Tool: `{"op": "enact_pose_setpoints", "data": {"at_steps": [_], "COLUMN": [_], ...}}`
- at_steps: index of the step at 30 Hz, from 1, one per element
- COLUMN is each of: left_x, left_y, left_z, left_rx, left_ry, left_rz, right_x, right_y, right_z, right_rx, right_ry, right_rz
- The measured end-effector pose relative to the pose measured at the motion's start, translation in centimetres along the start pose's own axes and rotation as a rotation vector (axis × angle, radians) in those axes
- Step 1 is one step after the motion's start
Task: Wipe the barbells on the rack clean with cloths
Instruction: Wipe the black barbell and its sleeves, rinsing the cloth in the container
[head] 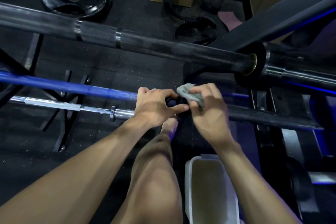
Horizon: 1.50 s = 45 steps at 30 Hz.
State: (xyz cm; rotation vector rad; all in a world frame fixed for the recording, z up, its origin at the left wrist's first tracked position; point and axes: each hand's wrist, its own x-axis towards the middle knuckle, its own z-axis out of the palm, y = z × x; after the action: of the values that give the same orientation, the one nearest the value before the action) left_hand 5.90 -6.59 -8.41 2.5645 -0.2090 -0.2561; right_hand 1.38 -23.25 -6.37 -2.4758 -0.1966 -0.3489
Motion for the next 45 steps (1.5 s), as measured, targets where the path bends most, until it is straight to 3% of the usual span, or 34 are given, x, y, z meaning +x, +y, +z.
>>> {"op": "enact_pose_setpoints", "data": {"at_steps": [2,7,13,21,27,32,38,45], "left_x": [0.1,0.1,-0.1,-0.4,-0.3,-0.3,-0.3,-0.3], "left_y": [-0.1,0.0,0.2,0.5,0.2,0.2,0.0,0.3], "left_z": [0.1,0.0,-0.3,-0.8,-0.3,-0.3,-0.2,-0.4], "left_rx": [0.007,-0.080,-0.111,-0.163,-0.032,-0.033,-0.022,0.018], "left_ry": [-0.010,0.002,-0.002,-0.049,-0.017,0.002,0.001,-0.017], "left_rz": [-0.001,-0.024,-0.059,-0.119,-0.027,-0.005,0.024,0.009], "right_x": [0.0,3.4,4.1,6.5,4.0,1.3,-1.4,-1.7], "right_y": [-0.3,1.1,0.9,1.9,1.9,-0.2,-0.4,-0.4], "right_z": [0.8,1.3,1.1,0.5,-3.3,-3.1,-0.7,-0.7], "right_rx": [-0.010,-0.044,-0.101,-0.192,-0.007,-0.037,-0.280,-0.375], "right_ry": [-0.080,-0.046,-0.186,-0.278,-0.072,-0.006,-0.126,-0.162], "right_rz": [-0.076,0.121,0.073,0.191,0.348,0.144,-0.194,-0.219]}}
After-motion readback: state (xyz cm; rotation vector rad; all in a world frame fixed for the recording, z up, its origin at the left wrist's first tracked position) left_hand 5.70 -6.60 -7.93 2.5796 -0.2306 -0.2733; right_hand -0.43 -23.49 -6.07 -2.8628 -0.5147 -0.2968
